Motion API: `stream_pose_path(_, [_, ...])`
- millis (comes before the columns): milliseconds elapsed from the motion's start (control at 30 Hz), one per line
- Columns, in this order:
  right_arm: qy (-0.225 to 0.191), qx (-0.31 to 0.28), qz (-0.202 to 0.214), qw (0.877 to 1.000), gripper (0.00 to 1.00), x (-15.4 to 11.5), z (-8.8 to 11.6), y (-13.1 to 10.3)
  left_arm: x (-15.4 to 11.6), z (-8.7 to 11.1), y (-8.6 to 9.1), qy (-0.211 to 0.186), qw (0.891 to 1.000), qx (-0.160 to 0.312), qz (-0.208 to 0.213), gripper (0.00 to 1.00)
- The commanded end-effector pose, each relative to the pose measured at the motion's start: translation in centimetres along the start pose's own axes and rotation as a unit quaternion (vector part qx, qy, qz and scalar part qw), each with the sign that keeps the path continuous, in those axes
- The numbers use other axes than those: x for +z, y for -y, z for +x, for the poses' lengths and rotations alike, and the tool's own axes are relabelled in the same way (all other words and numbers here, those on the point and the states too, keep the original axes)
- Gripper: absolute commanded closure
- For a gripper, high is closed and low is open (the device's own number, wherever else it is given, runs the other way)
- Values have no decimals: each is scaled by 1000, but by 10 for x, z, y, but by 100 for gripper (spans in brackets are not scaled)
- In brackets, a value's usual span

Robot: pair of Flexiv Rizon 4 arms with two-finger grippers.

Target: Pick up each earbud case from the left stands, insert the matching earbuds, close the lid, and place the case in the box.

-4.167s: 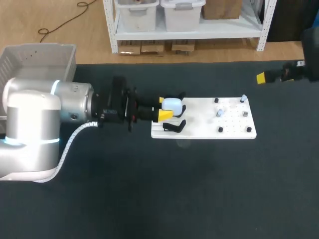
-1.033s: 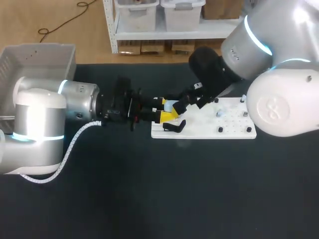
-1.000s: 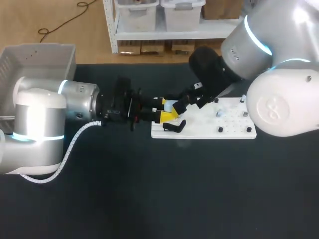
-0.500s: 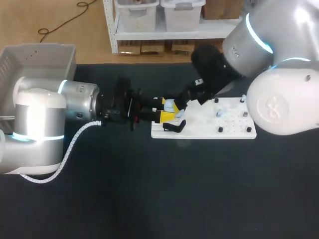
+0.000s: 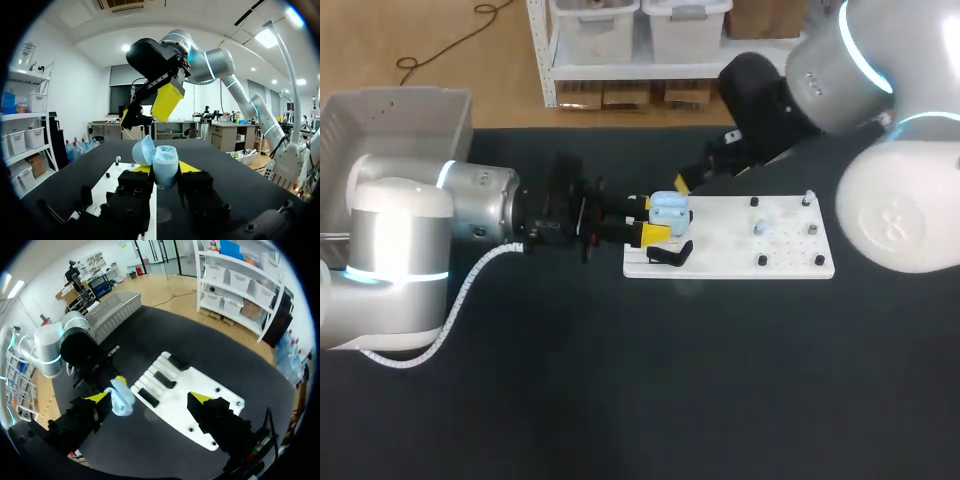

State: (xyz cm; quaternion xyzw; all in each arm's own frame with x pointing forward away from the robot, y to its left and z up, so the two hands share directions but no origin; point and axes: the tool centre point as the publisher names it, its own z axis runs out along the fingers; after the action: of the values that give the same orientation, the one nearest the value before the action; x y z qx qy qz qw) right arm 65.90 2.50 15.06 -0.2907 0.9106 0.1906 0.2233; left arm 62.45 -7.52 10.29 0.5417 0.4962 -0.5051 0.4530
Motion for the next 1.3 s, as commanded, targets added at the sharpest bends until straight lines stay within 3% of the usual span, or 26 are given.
stream_pose_path(33, [7,-6,68,998,0,-21,16,12,0,0,0,0,1000,0,1,100])
stream_pose_path(333, [-39,-15,179,983,0,-42,33,67,0,0,0,0,1000,0,1,100])
stream_pose_path(533, [-86,-19,213,973,0,-44,47,103,0,0,0,0,1000,0,1,100])
stream_pose_path(767, [-125,-21,226,966,0,-38,55,133,0,0,0,0,1000,0,1,100])
stream_pose_path(1033, [-181,-17,212,960,0,-14,56,155,0,0,0,0,1000,0,1,100])
stream_pose_path(1300, [-205,9,216,955,0,6,52,175,0,0,0,0,1000,0,1,100])
